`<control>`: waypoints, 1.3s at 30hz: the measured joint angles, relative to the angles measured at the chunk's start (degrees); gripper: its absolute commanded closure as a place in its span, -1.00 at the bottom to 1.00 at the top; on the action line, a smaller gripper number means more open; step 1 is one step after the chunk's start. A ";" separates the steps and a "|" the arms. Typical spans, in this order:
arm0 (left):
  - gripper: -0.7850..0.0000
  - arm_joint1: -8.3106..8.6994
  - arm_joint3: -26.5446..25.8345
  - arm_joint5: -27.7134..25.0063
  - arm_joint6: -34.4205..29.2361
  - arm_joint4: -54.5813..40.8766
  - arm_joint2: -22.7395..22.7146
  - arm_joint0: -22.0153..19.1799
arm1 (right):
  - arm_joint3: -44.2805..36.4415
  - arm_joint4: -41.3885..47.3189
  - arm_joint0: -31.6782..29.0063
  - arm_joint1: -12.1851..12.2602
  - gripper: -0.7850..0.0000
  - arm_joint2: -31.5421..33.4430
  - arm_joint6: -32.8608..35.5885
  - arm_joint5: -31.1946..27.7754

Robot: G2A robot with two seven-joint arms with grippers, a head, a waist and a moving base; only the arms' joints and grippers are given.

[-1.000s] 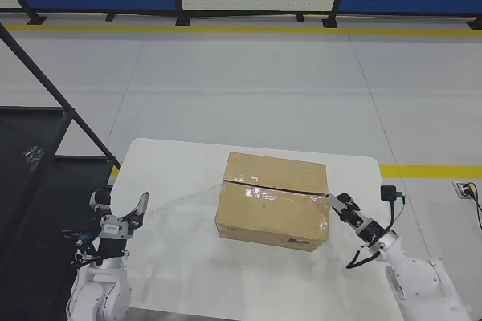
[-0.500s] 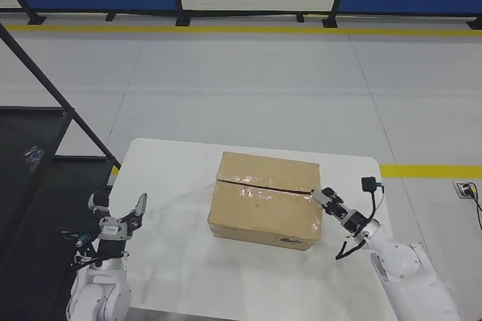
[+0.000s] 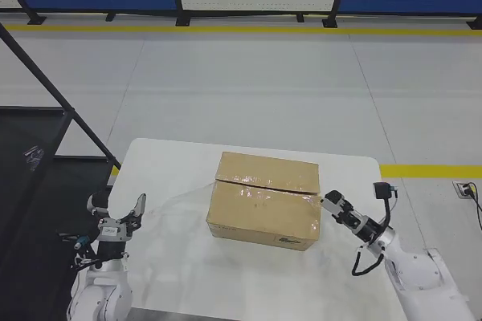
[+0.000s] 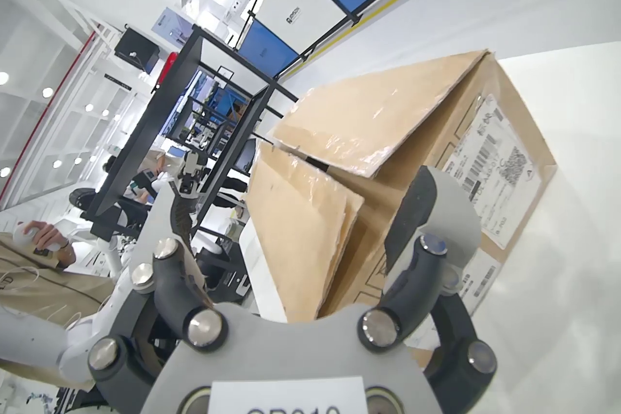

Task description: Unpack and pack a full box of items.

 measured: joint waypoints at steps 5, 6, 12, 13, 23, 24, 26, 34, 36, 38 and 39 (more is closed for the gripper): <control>-1.00 -0.07 -0.17 -0.41 -0.03 0.35 0.66 0.07 | 0.35 1.13 0.15 0.22 -1.00 -0.16 1.14 0.94; -1.00 -0.08 -0.17 -0.52 0.01 0.38 0.72 0.06 | 0.57 1.01 0.36 0.21 -1.00 -0.31 0.70 1.37; -1.00 -0.11 -0.08 -0.93 0.06 0.04 0.74 0.00 | 2.08 3.09 1.91 0.08 -1.00 -2.24 2.05 0.91; -1.00 -0.11 -0.08 -0.98 0.05 -0.02 0.73 0.00 | 2.42 4.18 2.15 0.08 -1.00 -2.45 2.62 0.39; -1.00 -0.21 -0.55 -1.57 -0.21 -0.74 1.03 -0.48 | 4.30 19.62 3.00 0.80 -1.00 -2.12 13.42 -6.81; -1.00 -0.22 -0.59 -1.76 -0.26 -0.76 1.15 -0.60 | 4.09 21.35 2.80 0.95 -1.00 -2.03 15.22 -7.66; -1.00 -0.23 -0.72 -2.46 -0.42 -0.92 1.50 -0.92 | 3.35 25.13 2.29 1.37 -1.00 -1.74 19.85 -9.51; -1.00 -0.09 -2.12 -8.64 -0.14 -1.79 2.61 -1.50 | -8.42 24.53 -4.13 4.52 -1.00 -1.12 23.13 -9.92; -1.00 0.10 -2.52 -11.35 -0.24 -1.08 2.71 -1.29 | -11.43 22.01 -6.42 5.64 -1.00 -1.23 22.12 -10.96; -1.00 0.36 -2.97 -14.58 -0.74 -0.04 2.74 -0.91 | -13.82 19.03 -8.55 6.83 -1.00 -1.50 20.91 -12.17; -1.00 0.48 -3.15 -16.13 -1.01 0.35 2.73 -0.68 | -14.61 17.62 -9.37 7.36 -1.00 -1.65 20.37 -12.72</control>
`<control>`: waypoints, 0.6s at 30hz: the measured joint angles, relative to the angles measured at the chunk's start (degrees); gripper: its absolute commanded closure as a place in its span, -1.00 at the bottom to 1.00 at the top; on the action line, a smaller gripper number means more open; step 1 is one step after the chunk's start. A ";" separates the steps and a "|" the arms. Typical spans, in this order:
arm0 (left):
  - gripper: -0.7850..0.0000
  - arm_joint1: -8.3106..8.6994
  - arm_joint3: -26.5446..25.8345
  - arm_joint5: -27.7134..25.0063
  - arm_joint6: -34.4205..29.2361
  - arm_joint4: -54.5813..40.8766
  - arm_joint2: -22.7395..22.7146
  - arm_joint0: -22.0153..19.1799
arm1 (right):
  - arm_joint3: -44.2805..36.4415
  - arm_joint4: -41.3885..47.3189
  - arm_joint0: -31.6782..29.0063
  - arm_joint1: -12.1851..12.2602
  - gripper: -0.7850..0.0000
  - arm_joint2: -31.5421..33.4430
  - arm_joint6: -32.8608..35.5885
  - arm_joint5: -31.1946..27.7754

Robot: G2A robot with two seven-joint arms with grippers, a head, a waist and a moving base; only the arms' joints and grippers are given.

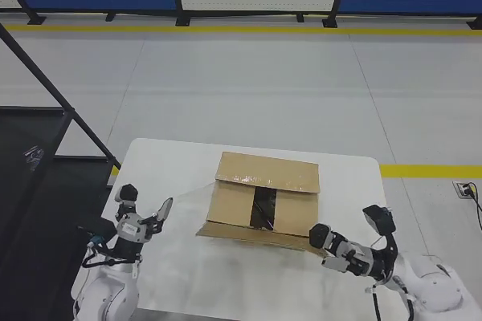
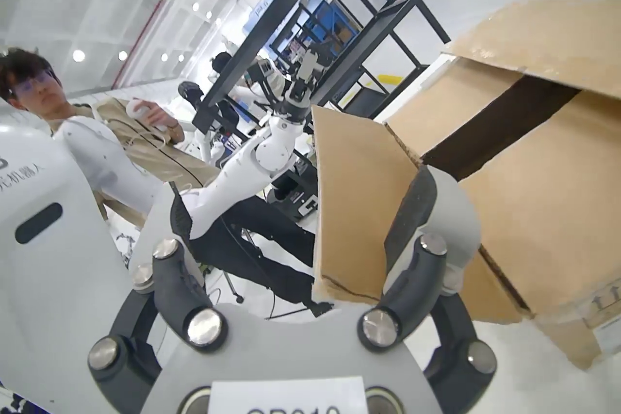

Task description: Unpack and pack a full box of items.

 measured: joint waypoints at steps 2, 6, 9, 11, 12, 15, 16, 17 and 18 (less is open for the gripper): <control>-1.00 0.33 -0.46 -3.73 -0.91 0.87 -0.20 0.63 | -1.34 -3.54 -1.60 1.22 -1.00 -0.43 -1.20 -1.19; -1.00 1.06 -1.14 -10.58 -4.09 3.90 -0.48 1.72 | -2.01 -10.05 -3.13 3.24 -1.00 -1.39 -1.98 -1.97; -1.00 1.60 -0.85 -15.11 -7.55 6.25 -0.50 2.06 | -1.66 -14.77 -3.22 4.28 -1.00 -2.21 -1.42 -1.40; -1.00 1.91 -0.32 -17.38 -9.78 7.77 -0.28 2.17 | -1.46 -16.62 -2.87 4.57 -1.00 -2.77 -0.86 -0.82; -1.00 2.02 -0.07 -18.14 -10.58 8.28 -0.20 2.18 | -1.44 -17.04 -2.64 4.60 -1.00 -3.09 -0.77 -0.62; -1.00 2.31 0.79 -19.07 -12.54 9.91 0.13 2.26 | -1.62 -17.29 -1.80 4.53 -1.00 -4.33 -1.58 -0.08; -1.00 2.37 1.11 -19.00 -12.96 10.38 0.27 2.24 | -1.69 -16.90 -1.49 4.47 -1.00 -4.64 -2.18 0.09; -1.00 2.44 1.63 -18.63 -13.44 11.09 0.49 2.12 | -1.71 -15.86 -1.05 4.38 -1.00 -4.97 -3.38 0.40; -1.00 2.48 2.06 -18.32 -13.72 11.63 0.73 1.97 | -1.62 -14.61 -0.73 4.29 -1.00 -5.16 -4.56 0.70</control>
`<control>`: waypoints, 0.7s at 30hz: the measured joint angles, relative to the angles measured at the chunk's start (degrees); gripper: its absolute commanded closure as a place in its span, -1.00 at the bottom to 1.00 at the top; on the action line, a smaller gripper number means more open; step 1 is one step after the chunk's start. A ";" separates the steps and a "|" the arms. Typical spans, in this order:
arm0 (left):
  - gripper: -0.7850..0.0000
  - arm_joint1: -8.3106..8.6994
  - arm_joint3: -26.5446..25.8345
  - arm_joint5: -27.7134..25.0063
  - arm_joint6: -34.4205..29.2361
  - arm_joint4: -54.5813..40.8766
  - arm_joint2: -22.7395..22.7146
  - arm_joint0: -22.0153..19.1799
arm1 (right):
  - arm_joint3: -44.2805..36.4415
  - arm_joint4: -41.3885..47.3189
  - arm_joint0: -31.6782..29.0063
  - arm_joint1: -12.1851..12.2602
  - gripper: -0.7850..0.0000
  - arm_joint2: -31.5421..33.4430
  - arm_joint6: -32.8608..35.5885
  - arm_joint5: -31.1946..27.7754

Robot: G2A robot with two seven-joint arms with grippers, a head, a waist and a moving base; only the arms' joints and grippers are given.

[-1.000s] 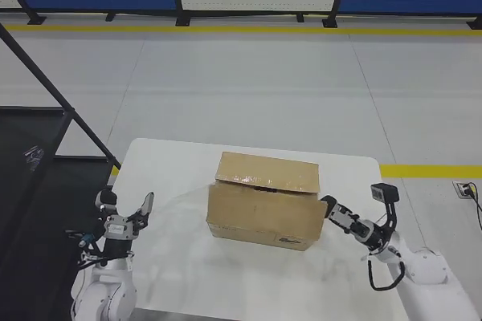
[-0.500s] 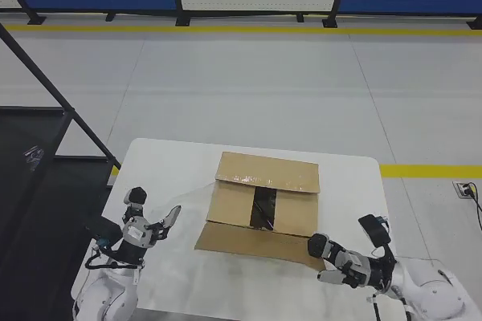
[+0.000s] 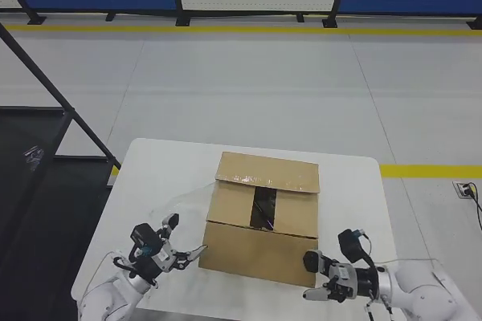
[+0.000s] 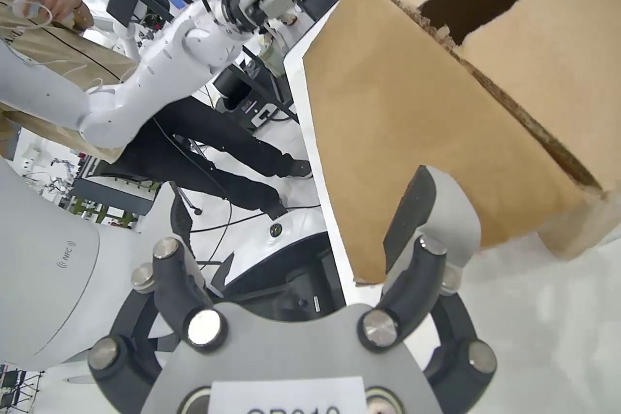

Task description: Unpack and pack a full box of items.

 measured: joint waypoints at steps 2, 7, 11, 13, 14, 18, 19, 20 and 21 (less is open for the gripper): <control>-1.00 0.07 1.07 0.49 -0.29 0.98 0.65 -0.47 | 0.63 3.43 0.90 -0.23 -1.00 -0.41 -2.90 1.27; -1.00 0.18 2.92 1.97 -0.26 2.11 1.81 -1.51 | 3.15 14.48 4.37 -1.02 -1.00 -2.58 -7.59 6.16; -1.00 0.30 3.69 2.46 0.36 1.69 2.20 -2.04 | 6.23 25.66 7.17 -1.51 -1.00 -3.85 -8.35 12.61; -1.00 0.33 3.74 2.78 0.76 1.32 2.21 -2.13 | 6.17 25.39 7.12 -1.51 -1.00 -3.82 -8.29 12.26; -1.00 0.33 3.74 2.83 0.84 1.25 2.21 -2.13 | 6.11 24.87 7.07 -1.50 -1.00 -3.81 -8.28 11.71; -1.00 0.33 3.73 2.81 0.83 1.26 2.20 -2.12 | 6.09 24.72 7.06 -1.49 -1.00 -3.80 -8.28 11.55; -1.00 0.33 3.73 2.81 0.83 1.26 2.20 -2.12 | 6.09 24.72 7.06 -1.49 -1.00 -3.80 -8.28 11.56; -1.00 0.33 3.73 2.81 0.82 1.27 2.20 -2.12 | 6.09 24.73 7.06 -1.50 -1.00 -3.80 -8.28 11.57; -1.00 0.33 3.73 2.80 0.82 1.27 2.20 -2.12 | 6.13 24.77 7.04 -1.52 -1.00 -3.88 -8.37 11.66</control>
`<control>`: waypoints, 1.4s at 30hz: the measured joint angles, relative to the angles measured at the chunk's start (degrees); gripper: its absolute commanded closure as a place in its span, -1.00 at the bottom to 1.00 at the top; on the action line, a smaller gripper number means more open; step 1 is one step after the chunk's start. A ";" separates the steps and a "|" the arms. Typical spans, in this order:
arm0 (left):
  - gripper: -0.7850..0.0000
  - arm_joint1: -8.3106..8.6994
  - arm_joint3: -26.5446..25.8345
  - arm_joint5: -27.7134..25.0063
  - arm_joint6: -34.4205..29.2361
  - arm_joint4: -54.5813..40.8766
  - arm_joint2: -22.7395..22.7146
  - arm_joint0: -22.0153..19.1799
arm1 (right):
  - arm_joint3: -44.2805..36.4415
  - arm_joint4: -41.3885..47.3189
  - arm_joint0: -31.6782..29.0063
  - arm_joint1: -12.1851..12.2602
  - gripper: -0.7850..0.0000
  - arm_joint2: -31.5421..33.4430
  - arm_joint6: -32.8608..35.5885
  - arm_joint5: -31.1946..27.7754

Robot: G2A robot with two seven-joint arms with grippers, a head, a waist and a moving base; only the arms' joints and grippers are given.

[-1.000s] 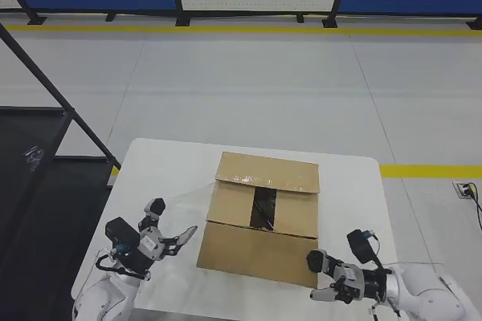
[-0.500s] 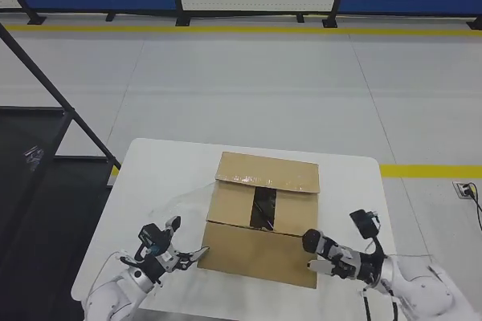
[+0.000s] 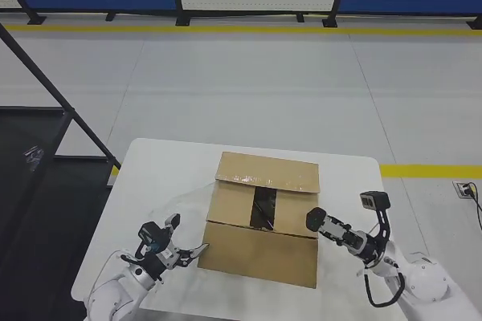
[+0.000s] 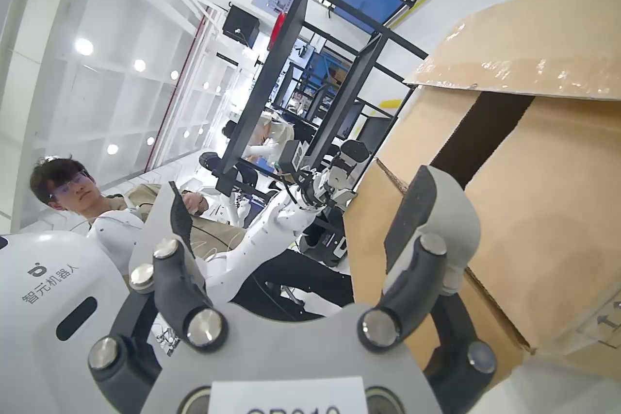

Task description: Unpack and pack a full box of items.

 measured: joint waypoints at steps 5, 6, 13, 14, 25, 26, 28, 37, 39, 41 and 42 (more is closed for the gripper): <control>-1.00 0.00 -0.05 0.04 -0.02 -0.03 0.02 0.03 | 1.22 -0.05 3.44 -1.31 -1.00 -4.13 -6.24 11.01; -1.00 0.00 -0.22 0.19 -0.09 -0.17 0.13 0.11 | 2.02 0.72 4.40 -1.56 -1.00 -4.83 -6.63 12.94; -1.00 0.24 -1.17 1.51 -0.91 1.20 1.05 0.40 | 8.77 4.58 11.10 -3.25 -1.00 -8.25 -8.54 23.07; -1.00 0.28 -1.07 1.62 -0.87 1.38 1.22 0.38 | 9.94 5.26 12.01 -3.53 -1.00 -8.63 -8.86 23.90; -1.00 0.55 -0.74 2.60 -0.40 1.35 2.65 0.44 | 13.87 8.47 16.72 -5.79 -1.00 -10.39 -13.73 22.28; -1.00 0.57 -0.91 2.76 -0.22 1.34 2.78 0.47 | 13.91 8.95 17.26 -6.05 -1.00 -10.47 -14.40 22.00; -1.00 0.61 -1.30 3.04 0.22 1.22 2.94 0.64 | 14.01 9.11 18.22 -6.43 -1.00 -10.66 -15.42 21.77; -1.00 0.88 -3.14 4.31 1.67 0.98 3.15 1.91 | 20.31 5.55 27.13 -9.14 -1.00 -14.30 -23.13 24.52; -1.00 0.95 -3.52 4.54 1.89 0.98 3.14 2.27 | 23.03 4.96 29.67 -10.01 -1.00 -15.54 -24.71 24.40; -1.00 1.03 -3.81 4.69 2.09 0.98 3.11 2.58 | 25.77 3.86 32.05 -10.90 -1.00 -16.91 -25.94 23.51; -1.00 1.06 -3.88 4.75 2.18 0.93 3.10 2.70 | 26.91 3.31 33.00 -11.29 -1.00 -17.54 -26.08 22.85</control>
